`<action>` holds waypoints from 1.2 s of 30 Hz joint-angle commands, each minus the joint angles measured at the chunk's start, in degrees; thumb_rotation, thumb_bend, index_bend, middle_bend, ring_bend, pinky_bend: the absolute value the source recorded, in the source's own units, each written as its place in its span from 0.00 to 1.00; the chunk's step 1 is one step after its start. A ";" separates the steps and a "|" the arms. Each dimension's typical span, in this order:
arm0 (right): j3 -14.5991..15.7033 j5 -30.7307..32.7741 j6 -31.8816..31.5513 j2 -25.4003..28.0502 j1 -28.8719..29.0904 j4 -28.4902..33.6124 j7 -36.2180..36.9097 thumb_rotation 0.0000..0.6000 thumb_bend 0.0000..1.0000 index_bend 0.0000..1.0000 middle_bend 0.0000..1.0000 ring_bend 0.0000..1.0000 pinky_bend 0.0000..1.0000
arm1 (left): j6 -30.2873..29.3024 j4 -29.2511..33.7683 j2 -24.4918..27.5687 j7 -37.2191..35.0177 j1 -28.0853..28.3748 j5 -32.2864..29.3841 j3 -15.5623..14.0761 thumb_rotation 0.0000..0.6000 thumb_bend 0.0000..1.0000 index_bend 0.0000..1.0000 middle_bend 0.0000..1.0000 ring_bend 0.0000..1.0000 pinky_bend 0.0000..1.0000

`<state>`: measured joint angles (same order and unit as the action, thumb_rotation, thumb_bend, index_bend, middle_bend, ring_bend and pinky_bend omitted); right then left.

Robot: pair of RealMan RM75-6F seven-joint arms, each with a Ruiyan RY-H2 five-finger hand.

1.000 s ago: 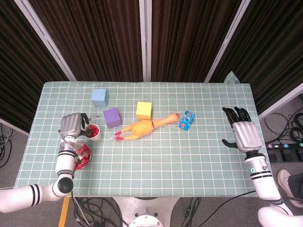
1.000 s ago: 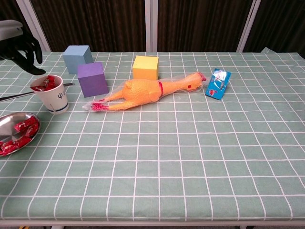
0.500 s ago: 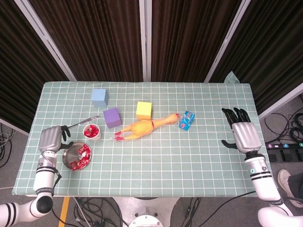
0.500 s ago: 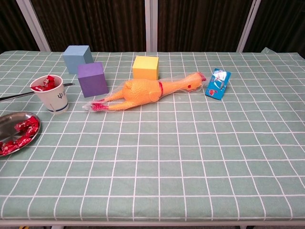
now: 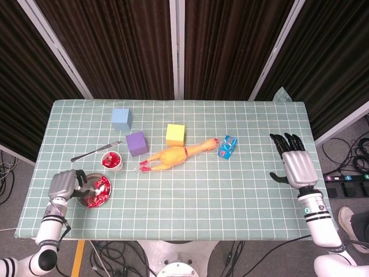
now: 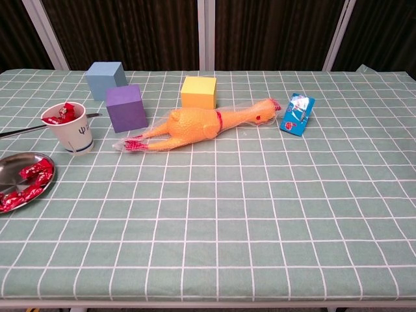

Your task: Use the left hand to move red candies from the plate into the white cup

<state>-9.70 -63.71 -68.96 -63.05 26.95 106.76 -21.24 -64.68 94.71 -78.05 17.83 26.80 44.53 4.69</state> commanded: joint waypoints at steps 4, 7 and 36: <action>0.04 0.39 0.09 -0.25 0.04 -0.06 -0.40 1.00 0.10 0.04 0.10 0.00 0.00 | 1.19 -5.13 -3.82 -3.33 -0.42 4.29 0.22 1.00 0.22 0.53 0.64 1.00 1.00; 0.01 0.51 0.13 -0.29 0.10 -0.07 -0.61 1.00 0.10 0.04 0.10 0.00 0.00 | 1.05 -8.17 -6.00 -4.53 -0.66 5.64 0.60 1.00 0.22 0.52 0.61 1.00 1.00; -0.21 2.06 -0.27 0.02 0.04 0.28 -1.85 1.00 0.10 0.04 0.10 0.00 0.00 | 2.06 -19.83 -15.92 -2.59 -0.89 6.49 4.13 1.00 0.22 0.50 0.61 1.00 1.00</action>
<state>-9.91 -61.65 -69.23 -63.04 27.00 107.04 -23.10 -62.65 74.91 -93.93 15.21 25.92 51.03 8.79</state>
